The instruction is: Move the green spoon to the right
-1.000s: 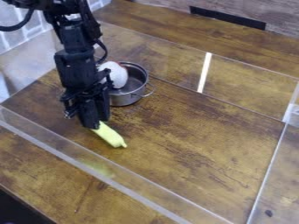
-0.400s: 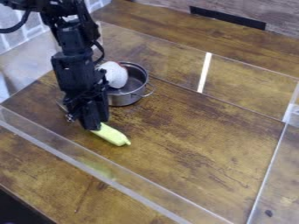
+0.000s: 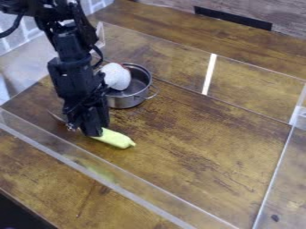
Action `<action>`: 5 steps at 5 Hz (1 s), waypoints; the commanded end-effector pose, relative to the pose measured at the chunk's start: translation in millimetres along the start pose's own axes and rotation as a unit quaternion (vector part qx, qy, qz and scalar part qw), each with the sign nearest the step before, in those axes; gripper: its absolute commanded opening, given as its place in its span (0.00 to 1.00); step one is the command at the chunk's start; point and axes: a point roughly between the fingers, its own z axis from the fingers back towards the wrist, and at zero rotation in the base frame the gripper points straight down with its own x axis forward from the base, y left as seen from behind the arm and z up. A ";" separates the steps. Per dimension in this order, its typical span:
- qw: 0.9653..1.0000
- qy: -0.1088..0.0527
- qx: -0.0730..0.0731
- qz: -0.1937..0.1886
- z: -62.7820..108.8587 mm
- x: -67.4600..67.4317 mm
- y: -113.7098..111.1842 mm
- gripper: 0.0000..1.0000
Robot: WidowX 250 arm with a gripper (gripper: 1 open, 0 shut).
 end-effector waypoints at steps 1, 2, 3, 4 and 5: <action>1.000 -0.001 0.013 -0.007 -9.5 -20.2 10.9 1.00; 1.000 -0.002 0.012 -0.002 -2.8 -27.2 11.3 0.00; 1.000 -0.004 0.019 -0.013 4.0 -29.6 8.2 0.00; 1.000 -0.003 0.022 -0.023 11.7 -27.9 0.7 0.00; 1.000 -0.001 0.018 -0.009 6.4 -19.6 -6.7 0.00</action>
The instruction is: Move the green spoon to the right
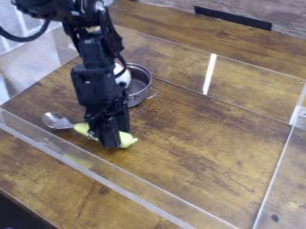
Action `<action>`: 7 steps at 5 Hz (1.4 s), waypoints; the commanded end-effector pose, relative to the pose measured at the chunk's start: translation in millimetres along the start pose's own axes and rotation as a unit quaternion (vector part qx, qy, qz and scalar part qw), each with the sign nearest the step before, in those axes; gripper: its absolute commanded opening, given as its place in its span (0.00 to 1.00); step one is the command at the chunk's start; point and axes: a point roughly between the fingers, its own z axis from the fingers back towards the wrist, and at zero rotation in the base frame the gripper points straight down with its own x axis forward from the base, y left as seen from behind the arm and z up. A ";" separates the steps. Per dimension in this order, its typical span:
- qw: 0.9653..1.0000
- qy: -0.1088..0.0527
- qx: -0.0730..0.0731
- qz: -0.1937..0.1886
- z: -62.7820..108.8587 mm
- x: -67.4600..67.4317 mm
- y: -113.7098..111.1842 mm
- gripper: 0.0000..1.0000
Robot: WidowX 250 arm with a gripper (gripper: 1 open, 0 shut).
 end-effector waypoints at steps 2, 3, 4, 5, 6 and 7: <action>1.000 0.005 -0.030 0.004 19.0 3.0 -18.4 0.00; 1.000 0.002 -0.027 -0.011 20.5 -2.2 -19.3 0.00; 0.999 0.001 -0.025 -0.028 26.9 -10.2 -18.9 0.00; 0.999 0.000 -0.023 -0.047 33.9 -19.6 -19.4 0.00; 0.999 0.001 -0.027 -0.044 46.0 -30.5 -20.3 0.00; 0.998 0.002 -0.032 -0.045 58.0 -46.2 -23.3 0.00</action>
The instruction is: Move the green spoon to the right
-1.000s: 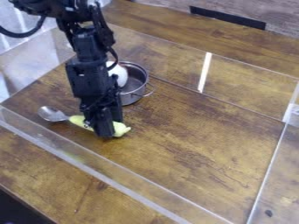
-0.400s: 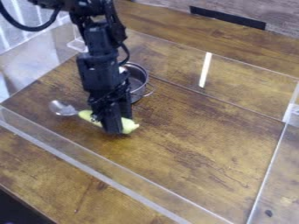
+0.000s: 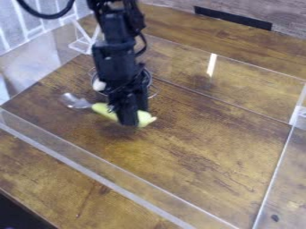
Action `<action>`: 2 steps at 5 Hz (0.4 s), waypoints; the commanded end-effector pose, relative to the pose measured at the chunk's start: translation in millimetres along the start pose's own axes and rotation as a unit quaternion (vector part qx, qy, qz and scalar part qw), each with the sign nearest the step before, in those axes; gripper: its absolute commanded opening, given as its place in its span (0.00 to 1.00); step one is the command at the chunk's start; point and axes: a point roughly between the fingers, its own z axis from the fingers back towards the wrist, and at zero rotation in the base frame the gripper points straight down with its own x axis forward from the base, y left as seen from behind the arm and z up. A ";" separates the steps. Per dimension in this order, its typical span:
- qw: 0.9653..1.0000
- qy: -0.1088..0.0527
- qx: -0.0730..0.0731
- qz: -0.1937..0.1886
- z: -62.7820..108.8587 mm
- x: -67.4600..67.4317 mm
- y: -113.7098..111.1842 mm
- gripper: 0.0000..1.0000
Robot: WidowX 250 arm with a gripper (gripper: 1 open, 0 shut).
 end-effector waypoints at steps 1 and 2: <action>0.998 0.005 -0.046 -0.031 44.2 -34.6 -10.2 0.00; 0.998 0.009 -0.049 -0.046 42.0 -70.0 -22.0 0.00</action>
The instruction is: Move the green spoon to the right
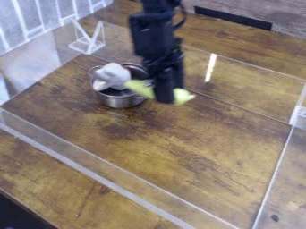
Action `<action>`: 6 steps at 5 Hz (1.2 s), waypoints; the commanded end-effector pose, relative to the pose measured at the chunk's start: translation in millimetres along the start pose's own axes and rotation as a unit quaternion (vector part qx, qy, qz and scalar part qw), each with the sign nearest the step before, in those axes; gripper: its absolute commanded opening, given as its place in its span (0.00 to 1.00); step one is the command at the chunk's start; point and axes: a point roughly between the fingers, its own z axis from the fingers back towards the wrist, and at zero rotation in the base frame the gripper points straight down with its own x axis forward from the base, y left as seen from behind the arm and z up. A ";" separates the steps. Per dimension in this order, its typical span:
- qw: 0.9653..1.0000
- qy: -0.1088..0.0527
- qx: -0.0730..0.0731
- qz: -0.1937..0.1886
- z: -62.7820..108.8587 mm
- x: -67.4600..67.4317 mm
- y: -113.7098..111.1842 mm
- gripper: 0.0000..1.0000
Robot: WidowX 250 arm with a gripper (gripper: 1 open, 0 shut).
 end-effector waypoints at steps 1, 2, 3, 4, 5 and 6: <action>0.999 0.011 -0.032 -0.021 9.5 -27.8 -12.7 0.00; 0.999 0.009 -0.036 -0.002 1.0 -30.1 -18.3 0.00; 0.999 0.005 -0.038 0.026 1.9 -26.0 -26.2 0.00; 0.998 0.004 -0.042 0.055 2.4 -20.0 -32.4 0.00; 0.998 0.002 -0.040 0.051 -11.5 -5.3 -42.3 0.00; 0.997 0.004 -0.041 0.066 -22.8 9.5 -54.5 0.00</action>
